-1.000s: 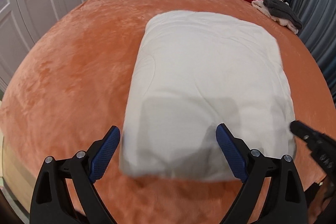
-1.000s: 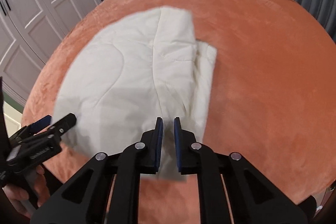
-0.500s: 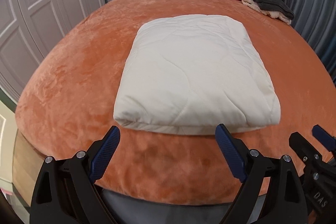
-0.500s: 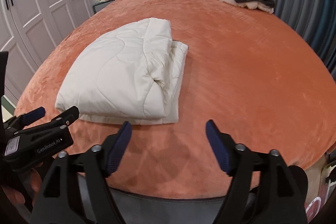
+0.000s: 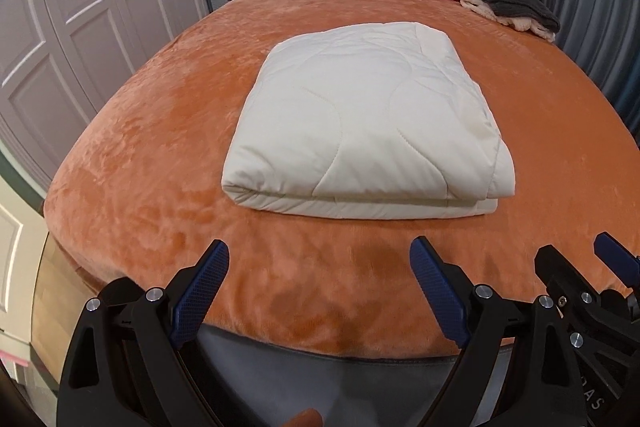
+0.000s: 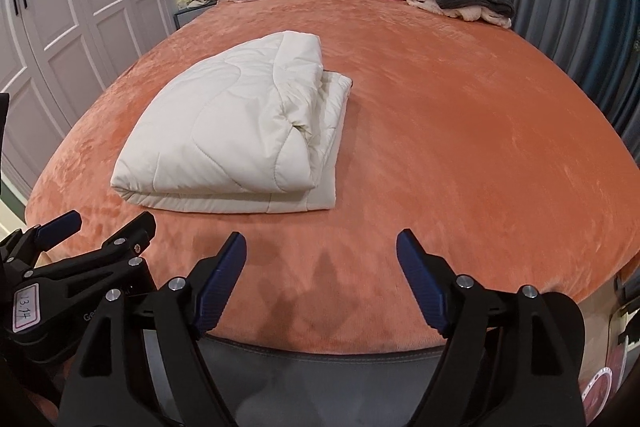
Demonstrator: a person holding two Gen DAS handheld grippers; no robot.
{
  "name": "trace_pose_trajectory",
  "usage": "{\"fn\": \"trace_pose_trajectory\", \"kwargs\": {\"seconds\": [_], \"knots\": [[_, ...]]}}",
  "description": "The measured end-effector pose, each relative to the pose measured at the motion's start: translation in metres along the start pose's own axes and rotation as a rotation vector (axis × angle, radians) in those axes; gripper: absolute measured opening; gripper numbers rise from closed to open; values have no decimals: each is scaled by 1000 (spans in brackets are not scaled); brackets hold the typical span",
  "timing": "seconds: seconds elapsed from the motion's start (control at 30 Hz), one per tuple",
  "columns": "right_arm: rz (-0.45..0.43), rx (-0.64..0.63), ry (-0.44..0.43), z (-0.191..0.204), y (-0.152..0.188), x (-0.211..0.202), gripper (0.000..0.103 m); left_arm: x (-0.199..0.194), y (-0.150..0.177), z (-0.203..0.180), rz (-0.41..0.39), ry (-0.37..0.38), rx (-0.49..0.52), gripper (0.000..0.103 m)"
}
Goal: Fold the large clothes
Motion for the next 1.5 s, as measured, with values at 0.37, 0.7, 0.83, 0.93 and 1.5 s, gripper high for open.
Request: {"fn": "trace_pose_trajectory", "kwargs": {"seconds": [0.37,0.7,0.83,0.93,1.5], "knots": [[1,10,9,-5,10,-8,75,-8,11,-4,-16,-37,8,88],[-5,10,11,-4,13,-11,75,-11,14,-5,-28,-48,12,88],[-5,9,11,-4,13,-11,75,-13,15,-5,-31,-53,12,88],[-3,10,11,-4,13,-11,75,-13,15,-6,-30,-54,11,88],[-4,9,11,-5,12,-11,75,-13,15,-6,-30,-58,13,87]]}}
Point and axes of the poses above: each gripper's, at about its wrist camera, not at the fingertips, and x roughly the way its jaws point, z to its left, y to its underside, the point moved 2 cm from there along x, roughly the way its jaws point, and after that the axes turned 13 degrees about y, right-handed, at the moved point
